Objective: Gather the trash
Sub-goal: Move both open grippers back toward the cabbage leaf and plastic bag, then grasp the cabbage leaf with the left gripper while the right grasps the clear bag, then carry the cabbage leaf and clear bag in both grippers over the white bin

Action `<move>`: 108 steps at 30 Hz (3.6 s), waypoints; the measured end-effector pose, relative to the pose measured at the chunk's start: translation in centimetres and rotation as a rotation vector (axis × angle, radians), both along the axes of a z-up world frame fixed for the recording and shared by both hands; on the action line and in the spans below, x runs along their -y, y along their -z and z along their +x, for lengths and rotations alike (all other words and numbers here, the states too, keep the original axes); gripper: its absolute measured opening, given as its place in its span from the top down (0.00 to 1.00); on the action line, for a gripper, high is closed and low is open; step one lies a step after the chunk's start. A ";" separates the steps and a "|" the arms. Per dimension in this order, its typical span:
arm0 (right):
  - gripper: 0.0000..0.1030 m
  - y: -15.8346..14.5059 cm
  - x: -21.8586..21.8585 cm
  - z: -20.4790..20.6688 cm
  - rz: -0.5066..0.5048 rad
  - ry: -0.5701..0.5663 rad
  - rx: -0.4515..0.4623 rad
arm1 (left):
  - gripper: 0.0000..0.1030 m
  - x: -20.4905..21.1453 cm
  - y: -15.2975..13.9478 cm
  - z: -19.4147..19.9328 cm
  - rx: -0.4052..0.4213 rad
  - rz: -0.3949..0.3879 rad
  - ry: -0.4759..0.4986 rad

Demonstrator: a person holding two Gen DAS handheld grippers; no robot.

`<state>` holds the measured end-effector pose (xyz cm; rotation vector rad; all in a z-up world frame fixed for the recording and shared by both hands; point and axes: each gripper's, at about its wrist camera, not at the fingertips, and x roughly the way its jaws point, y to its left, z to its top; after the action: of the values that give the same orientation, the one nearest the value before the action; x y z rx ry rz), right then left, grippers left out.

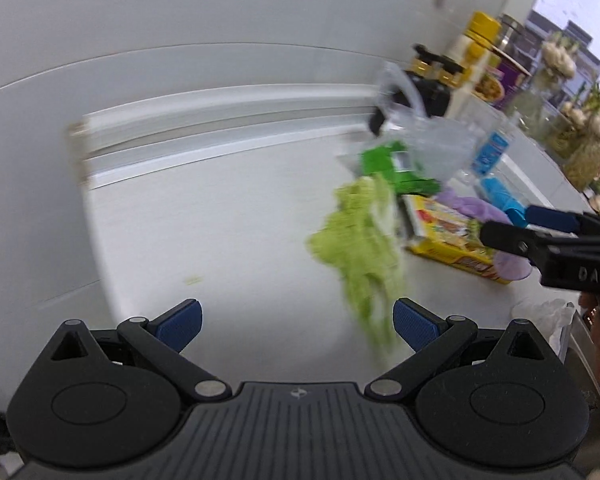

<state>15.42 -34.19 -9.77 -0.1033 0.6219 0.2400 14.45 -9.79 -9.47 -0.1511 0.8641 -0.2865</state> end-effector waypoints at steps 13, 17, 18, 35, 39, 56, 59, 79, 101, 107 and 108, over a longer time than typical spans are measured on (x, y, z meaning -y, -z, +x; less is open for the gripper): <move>0.07 1.1 2.5 6.5 0.065 -0.004 0.009 | 0.27 6.9 1.8 1.4 -0.060 0.019 0.122; 0.07 1.3 2.8 8.4 0.098 0.000 0.008 | 0.33 7.0 1.9 1.1 -0.047 0.052 0.128; 0.06 1.4 2.9 8.9 0.109 0.003 0.005 | 0.39 6.9 1.8 1.1 -0.044 0.056 0.123; 0.29 3.1 2.9 13.0 0.187 0.087 0.020 | 0.93 3.7 1.9 1.3 -0.078 0.046 0.047; 0.72 3.1 3.1 13.0 0.194 0.085 0.006 | 0.94 3.0 1.8 1.4 -0.087 0.026 0.020; 0.94 -0.3 2.5 8.5 0.208 0.102 0.081 | 0.95 0.4 -0.6 1.0 -0.013 -0.035 0.002; 0.94 -1.1 2.6 7.3 0.219 0.113 0.093 | 0.95 -0.1 -1.1 0.7 0.001 -0.046 0.002; 0.94 -1.7 0.0 -2.3 0.293 0.144 0.039 | 0.95 -5.0 -3.3 -3.4 0.067 -0.123 -0.034; 0.94 2.5 -7.5 -10.8 0.344 0.090 -0.117 | 0.95 -12.5 -2.1 -9.0 0.051 -0.188 -0.160; 0.94 2.9 -9.7 -11.4 0.347 0.037 -0.157 | 0.95 -14.7 -2.0 -9.8 0.055 -0.208 -0.228; 0.94 2.8 -10.1 -11.4 0.351 0.025 -0.162 | 0.95 -15.2 -1.9 -10.0 0.056 -0.213 -0.242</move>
<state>3.98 -24.05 -12.57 0.2644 0.7321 0.3322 4.43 5.37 -7.54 -0.4406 0.7501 -0.1547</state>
